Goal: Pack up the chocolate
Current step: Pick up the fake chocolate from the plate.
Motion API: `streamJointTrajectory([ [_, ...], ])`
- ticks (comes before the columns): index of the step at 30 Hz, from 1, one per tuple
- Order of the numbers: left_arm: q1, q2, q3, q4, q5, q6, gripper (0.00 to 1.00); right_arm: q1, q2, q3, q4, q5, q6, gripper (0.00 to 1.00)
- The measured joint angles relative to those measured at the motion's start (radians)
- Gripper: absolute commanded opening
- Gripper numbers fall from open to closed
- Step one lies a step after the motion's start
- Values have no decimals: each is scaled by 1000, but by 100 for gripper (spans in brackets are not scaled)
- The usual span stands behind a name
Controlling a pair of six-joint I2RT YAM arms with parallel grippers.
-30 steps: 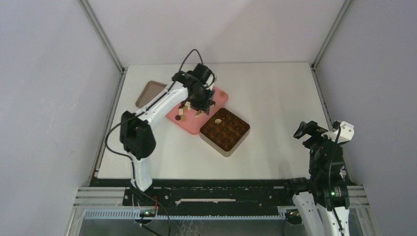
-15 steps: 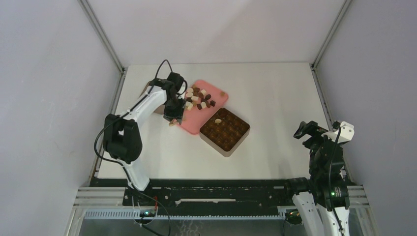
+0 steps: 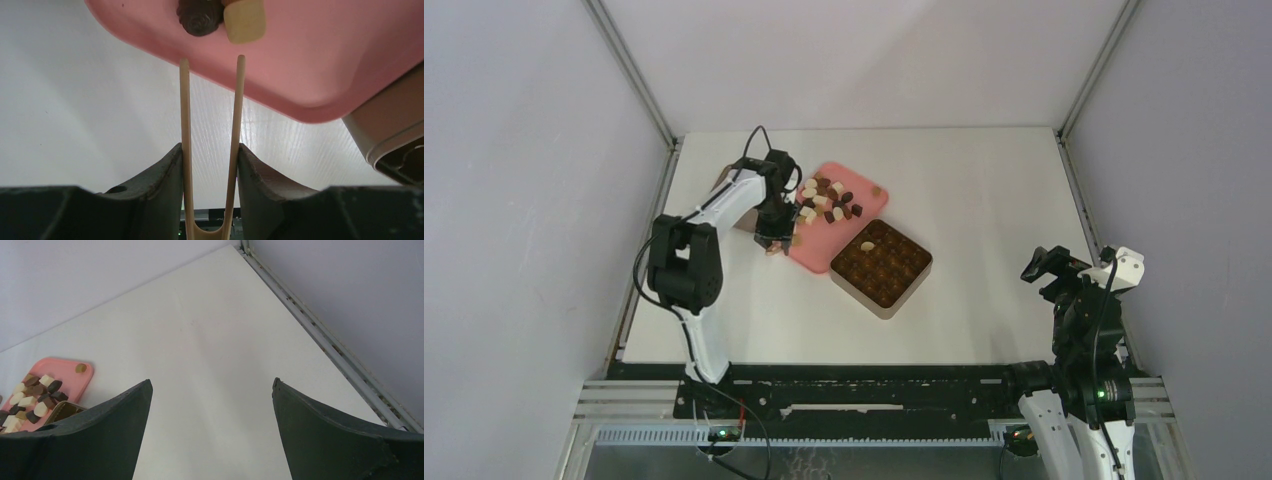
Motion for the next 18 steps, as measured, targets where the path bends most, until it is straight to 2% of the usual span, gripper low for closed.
streamJointTrajectory([
  [18,27,121,76,-5,-16,1,45,5,0,0,0,0,0,98],
])
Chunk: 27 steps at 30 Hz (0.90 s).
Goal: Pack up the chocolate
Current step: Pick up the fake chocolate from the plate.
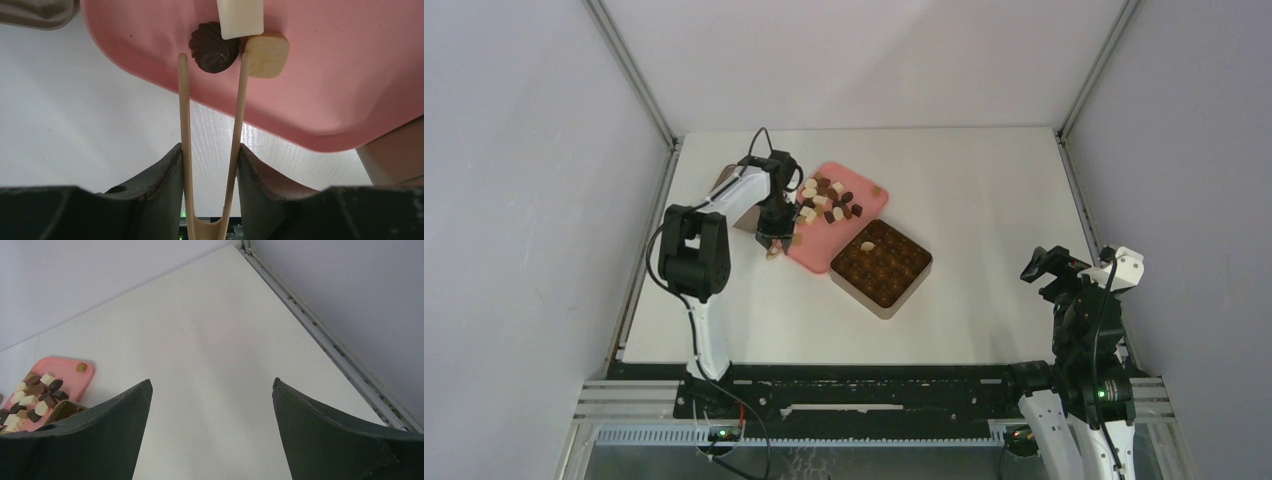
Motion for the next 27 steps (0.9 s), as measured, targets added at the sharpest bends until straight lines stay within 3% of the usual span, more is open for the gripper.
streamJointTrajectory([
  [27,34,27,31,-37,11,15,44,0,0,0,0,0,0,98],
])
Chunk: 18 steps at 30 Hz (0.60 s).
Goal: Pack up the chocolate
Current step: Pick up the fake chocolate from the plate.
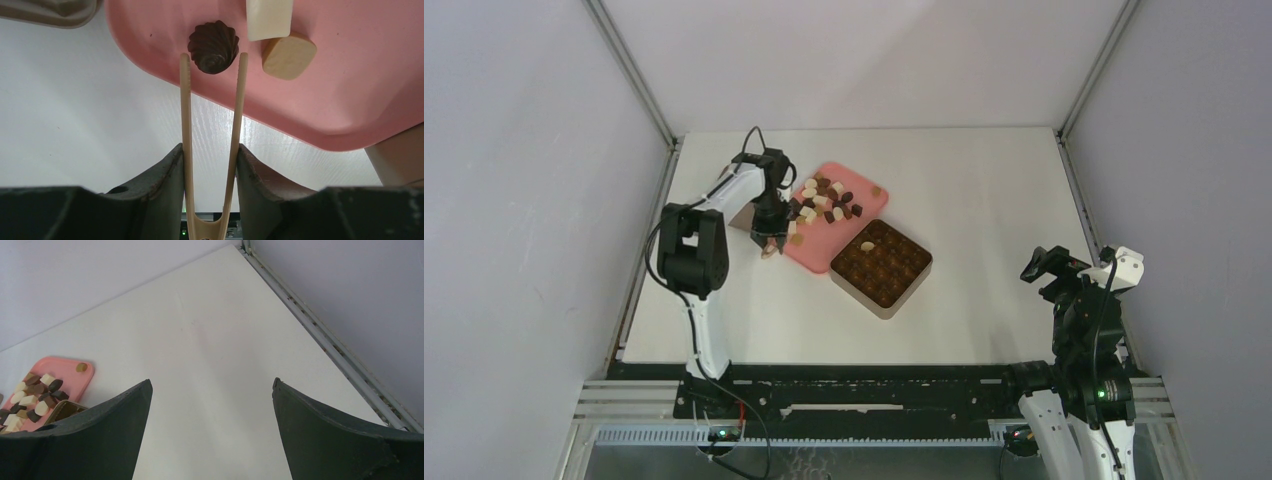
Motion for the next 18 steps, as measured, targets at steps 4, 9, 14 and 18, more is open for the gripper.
streamJointTrajectory([
  [4,-4,4,0,-4,10,2,45,0,0,0,0,0,0,98],
  [9,-11,27,0,-11,16,2,44,0,0,0,0,0,0,98],
  [14,-13,52,0,-19,16,2,39,0,0,0,0,0,0,98],
  [18,-13,53,6,-24,14,3,31,0,0,0,0,0,0,98],
])
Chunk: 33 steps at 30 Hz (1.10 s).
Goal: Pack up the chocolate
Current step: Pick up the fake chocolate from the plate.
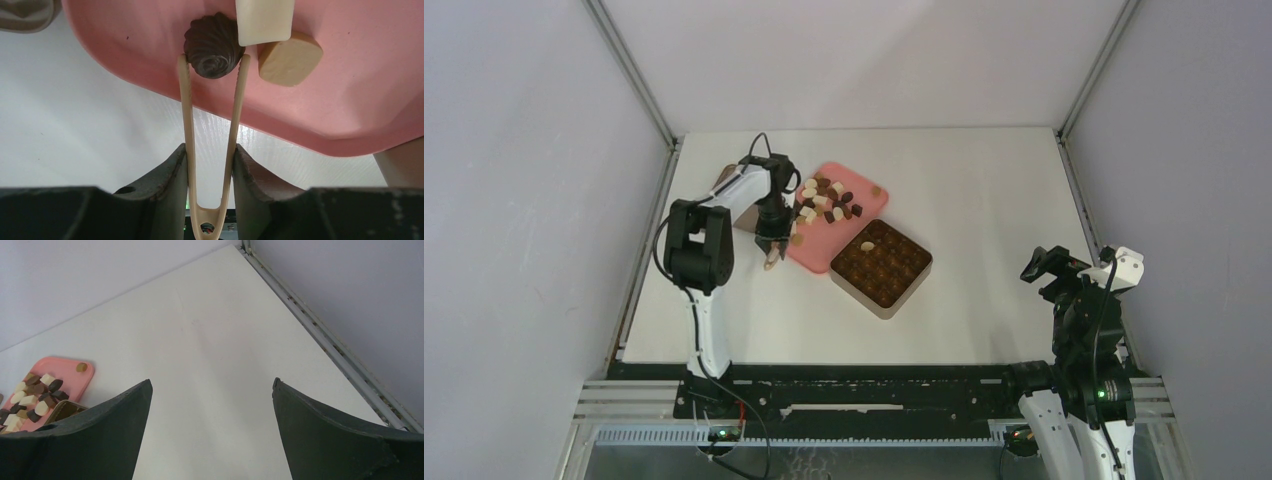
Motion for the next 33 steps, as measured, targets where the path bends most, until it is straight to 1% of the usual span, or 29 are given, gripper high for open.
streamJointTrajectory([
  [3,0,-1,8,-3,0,2,26,0,0,0,0,0,0,98],
  [11,-4,-46,9,-8,1,6,21,0,0,0,0,0,0,98],
  [20,-32,-174,-14,-5,29,8,22,0,0,0,0,0,0,98],
  [25,-93,-222,-43,-7,61,17,22,0,0,0,0,0,0,98],
  [33,-241,-283,-82,-6,98,25,24,1,0,0,0,0,0,98],
])
